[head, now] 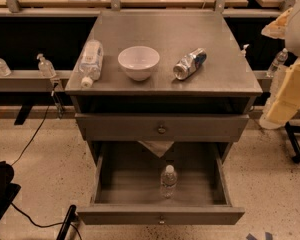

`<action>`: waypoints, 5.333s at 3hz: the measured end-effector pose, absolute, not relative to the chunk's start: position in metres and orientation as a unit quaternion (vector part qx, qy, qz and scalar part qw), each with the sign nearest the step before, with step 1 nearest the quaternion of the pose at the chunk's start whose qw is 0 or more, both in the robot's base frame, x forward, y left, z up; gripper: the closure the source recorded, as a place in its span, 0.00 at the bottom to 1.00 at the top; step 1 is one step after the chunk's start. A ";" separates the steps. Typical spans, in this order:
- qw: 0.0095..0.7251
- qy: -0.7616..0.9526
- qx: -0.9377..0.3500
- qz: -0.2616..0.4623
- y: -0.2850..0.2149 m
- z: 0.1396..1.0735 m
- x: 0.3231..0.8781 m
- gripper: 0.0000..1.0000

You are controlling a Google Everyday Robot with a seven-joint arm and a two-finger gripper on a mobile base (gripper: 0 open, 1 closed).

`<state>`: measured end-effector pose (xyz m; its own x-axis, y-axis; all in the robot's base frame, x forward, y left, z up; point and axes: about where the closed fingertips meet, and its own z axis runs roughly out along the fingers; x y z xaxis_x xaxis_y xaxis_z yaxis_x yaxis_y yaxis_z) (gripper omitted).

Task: Pick water bottle from middle drawer and place on counter

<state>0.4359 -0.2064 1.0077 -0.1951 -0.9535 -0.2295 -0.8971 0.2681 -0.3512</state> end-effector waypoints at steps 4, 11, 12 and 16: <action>0.326 0.787 -0.523 0.029 -0.226 0.886 0.451 0.00; 0.456 0.733 -0.442 0.242 -0.155 0.725 0.470 0.00; 0.544 0.707 -0.397 0.215 -0.149 0.671 0.486 0.00; 0.533 0.738 -0.381 0.163 -0.119 0.534 0.521 0.00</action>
Offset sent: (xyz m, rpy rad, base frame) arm 0.0449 -0.0089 -0.0816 0.2305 -0.1426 -0.1244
